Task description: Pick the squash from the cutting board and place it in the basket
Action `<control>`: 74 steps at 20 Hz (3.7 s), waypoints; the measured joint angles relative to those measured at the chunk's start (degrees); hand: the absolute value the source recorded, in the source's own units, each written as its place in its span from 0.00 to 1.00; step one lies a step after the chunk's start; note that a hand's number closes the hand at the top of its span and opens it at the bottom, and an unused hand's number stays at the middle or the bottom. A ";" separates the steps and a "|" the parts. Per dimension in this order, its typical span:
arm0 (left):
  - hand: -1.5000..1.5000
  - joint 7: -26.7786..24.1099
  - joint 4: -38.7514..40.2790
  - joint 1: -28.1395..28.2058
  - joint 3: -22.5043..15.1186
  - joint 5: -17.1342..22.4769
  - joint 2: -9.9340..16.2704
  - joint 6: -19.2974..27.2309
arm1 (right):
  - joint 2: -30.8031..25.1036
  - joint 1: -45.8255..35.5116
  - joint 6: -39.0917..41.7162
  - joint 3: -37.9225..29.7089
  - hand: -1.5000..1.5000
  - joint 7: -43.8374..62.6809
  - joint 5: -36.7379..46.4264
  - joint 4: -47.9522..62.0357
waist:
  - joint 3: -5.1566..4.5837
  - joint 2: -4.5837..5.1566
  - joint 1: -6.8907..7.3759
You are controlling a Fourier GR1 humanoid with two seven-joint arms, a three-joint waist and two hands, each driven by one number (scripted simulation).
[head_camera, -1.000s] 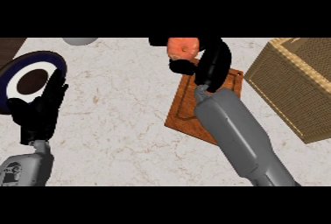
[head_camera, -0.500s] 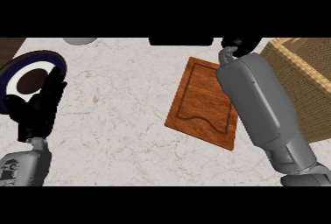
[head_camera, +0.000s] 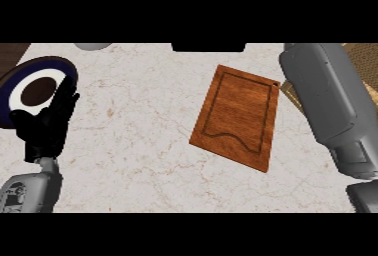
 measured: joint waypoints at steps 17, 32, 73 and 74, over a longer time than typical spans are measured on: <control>0.50 0.35 0.40 -0.39 0.45 0.13 -0.24 -0.29 | -8.37 2.39 3.30 -9.19 1.00 -14.26 -7.82 14.61 | 0.03 0.08 -0.01; 0.50 0.05 -0.19 0.24 0.08 -0.28 -0.50 -0.43 | -18.09 4.99 10.96 2.00 1.00 -24.05 4.95 21.77 | -0.21 0.14 0.82; 0.50 0.16 2.12 -3.25 0.17 -0.97 -1.01 -0.10 | -21.36 2.83 21.12 2.11 1.00 -25.52 11.83 37.49 | -0.14 0.41 1.58; 0.50 0.27 1.62 -2.82 -0.25 -1.14 -1.35 -0.03 | -21.44 3.07 21.16 1.89 1.00 -25.77 11.65 37.65 | -0.14 0.41 1.68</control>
